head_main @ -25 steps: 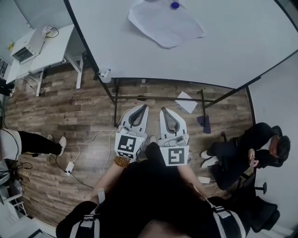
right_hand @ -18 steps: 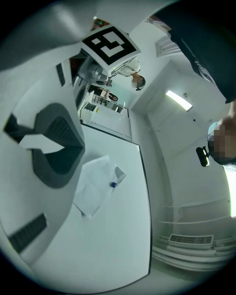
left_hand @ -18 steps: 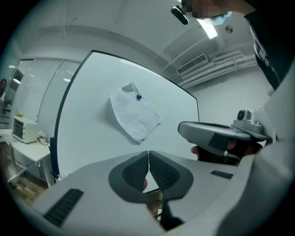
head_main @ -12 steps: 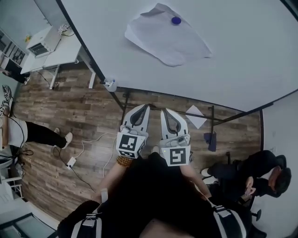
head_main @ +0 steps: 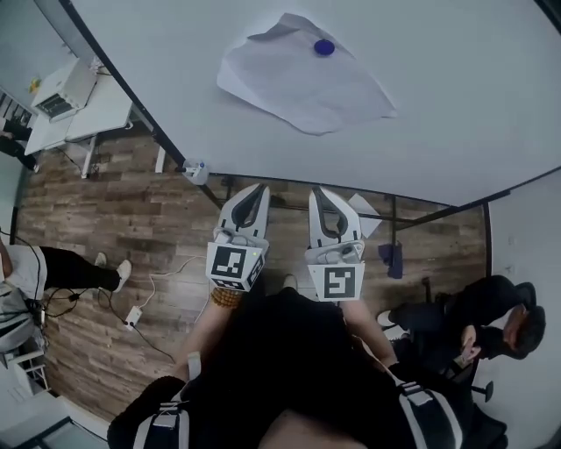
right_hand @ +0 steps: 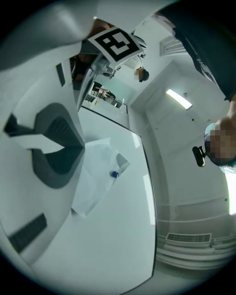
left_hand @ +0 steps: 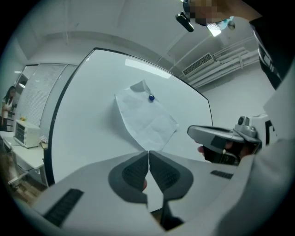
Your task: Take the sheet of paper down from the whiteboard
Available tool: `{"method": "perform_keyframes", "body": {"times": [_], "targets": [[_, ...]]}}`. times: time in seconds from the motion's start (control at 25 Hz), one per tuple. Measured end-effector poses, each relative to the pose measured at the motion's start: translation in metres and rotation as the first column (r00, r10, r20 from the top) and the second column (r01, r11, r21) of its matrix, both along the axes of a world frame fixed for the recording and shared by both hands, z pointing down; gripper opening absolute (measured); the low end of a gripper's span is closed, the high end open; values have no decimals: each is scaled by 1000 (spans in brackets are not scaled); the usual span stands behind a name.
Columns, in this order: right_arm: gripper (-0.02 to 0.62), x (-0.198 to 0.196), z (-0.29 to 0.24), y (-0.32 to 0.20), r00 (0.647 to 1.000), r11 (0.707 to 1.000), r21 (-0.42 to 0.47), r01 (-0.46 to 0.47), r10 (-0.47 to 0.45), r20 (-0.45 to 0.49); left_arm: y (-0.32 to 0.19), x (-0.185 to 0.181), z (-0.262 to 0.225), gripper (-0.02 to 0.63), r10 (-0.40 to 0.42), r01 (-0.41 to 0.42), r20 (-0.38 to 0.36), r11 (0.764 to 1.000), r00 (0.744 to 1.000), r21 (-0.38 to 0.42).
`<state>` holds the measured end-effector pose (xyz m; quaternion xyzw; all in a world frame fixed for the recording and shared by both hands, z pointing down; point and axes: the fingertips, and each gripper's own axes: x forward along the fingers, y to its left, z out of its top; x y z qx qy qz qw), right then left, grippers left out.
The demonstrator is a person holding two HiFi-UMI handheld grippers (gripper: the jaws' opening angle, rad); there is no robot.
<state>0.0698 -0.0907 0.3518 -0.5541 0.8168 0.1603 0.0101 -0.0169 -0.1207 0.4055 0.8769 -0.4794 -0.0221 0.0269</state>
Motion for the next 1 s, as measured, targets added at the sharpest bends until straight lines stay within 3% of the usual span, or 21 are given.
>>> {"method": "perform_keyframes", "body": {"times": [0.28,0.72,1.0], "targets": [[-3,-2,-23,-29,987,991,43,-128,132,-89,-38,-17,-18,14,44,-42,-47,998,998,51],[-3,8,-64,-75,921,933,87,-349,358,-152,-84,-32,-50,15,152,-140,-105,984,983,112],[2,6,-111,-97,908,913,207,-353,387,-158,-101,-40,-62,27,121,-106,-128,987,984,119]]}}
